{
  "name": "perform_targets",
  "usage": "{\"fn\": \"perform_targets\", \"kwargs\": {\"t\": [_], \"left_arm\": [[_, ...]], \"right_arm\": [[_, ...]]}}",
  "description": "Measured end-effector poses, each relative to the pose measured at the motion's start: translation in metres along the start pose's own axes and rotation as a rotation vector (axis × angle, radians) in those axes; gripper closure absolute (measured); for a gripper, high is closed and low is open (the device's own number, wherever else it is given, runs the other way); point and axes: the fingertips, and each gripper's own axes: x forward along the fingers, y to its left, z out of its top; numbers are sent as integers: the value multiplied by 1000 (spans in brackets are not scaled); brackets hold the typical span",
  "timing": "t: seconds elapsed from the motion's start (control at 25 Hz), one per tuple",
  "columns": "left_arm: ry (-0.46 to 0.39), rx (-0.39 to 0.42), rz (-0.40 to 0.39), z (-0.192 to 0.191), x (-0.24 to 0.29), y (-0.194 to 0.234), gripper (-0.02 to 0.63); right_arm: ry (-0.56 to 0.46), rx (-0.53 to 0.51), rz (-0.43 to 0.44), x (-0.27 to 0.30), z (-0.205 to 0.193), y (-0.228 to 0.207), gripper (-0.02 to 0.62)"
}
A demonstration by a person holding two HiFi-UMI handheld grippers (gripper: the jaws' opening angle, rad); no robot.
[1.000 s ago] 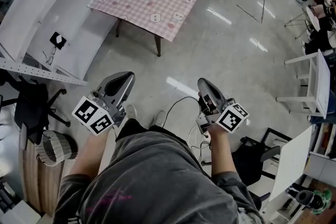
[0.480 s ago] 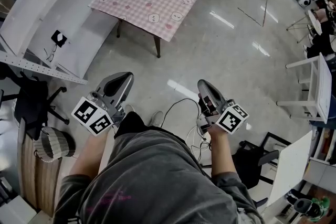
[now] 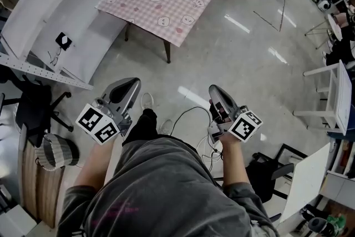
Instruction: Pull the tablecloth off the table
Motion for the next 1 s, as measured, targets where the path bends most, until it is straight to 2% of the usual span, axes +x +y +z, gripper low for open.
{"fn": "perform_targets", "kwargs": {"t": [0.4,1.0], "left_arm": [[-16,-5,6,3,19,18,606],[9,-35,-14,8,73,70,606]], "right_arm": [[10,-4,-3,15,11,-15,594],[23,18,-39,64,35,-52,594]]}}
